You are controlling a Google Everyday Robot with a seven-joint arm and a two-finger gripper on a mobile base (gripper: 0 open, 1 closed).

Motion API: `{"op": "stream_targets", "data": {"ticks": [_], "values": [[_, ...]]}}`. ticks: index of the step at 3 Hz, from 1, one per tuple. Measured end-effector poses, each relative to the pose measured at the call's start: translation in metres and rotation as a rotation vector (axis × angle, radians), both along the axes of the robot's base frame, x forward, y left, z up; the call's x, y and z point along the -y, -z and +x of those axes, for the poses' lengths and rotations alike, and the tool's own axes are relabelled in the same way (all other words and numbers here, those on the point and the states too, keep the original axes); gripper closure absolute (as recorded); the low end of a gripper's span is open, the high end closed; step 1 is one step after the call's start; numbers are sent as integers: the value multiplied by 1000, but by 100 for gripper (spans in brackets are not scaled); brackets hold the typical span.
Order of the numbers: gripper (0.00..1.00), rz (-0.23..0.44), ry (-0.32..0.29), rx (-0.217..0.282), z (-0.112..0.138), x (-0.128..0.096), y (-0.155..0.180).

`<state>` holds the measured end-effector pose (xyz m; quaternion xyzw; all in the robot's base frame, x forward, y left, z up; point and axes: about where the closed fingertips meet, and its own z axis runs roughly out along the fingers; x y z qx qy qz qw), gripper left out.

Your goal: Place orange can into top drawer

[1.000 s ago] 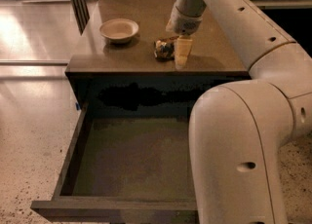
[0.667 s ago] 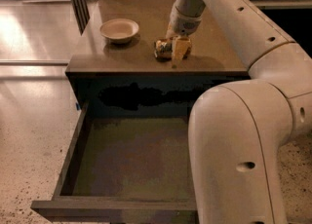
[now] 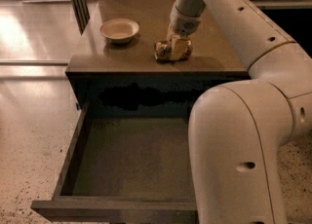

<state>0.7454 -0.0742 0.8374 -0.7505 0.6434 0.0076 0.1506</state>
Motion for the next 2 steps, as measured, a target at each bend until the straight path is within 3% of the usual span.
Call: {"op": "stream_targets", "data": {"ticks": [1, 2], "values": [[100, 27, -4, -1, 0, -3, -1], [100, 162, -35, -7, -23, -1, -22]]}}
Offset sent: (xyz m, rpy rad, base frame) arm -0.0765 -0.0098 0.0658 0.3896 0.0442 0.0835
